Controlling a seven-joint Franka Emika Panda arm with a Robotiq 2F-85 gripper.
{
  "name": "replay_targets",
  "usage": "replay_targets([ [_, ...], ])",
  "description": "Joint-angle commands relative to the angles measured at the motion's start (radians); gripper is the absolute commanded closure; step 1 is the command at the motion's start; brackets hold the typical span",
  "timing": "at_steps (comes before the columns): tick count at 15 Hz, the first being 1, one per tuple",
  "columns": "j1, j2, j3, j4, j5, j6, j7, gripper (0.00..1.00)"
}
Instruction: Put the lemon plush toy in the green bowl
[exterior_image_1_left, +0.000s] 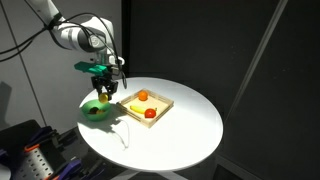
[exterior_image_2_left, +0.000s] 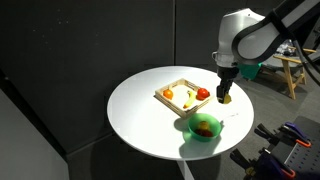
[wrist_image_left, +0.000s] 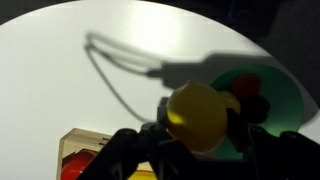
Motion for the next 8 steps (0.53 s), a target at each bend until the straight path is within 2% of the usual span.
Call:
replay_targets([
  [1,0.0,0.0,0.001,0.001,0.0,-0.002,0.0,0.41],
  [7,0.0,0.0,0.001,0.001,0.0,-0.002,0.0,0.41],
  [8,0.0,0.0,0.001,0.001,0.0,-0.002,0.0,0.66],
])
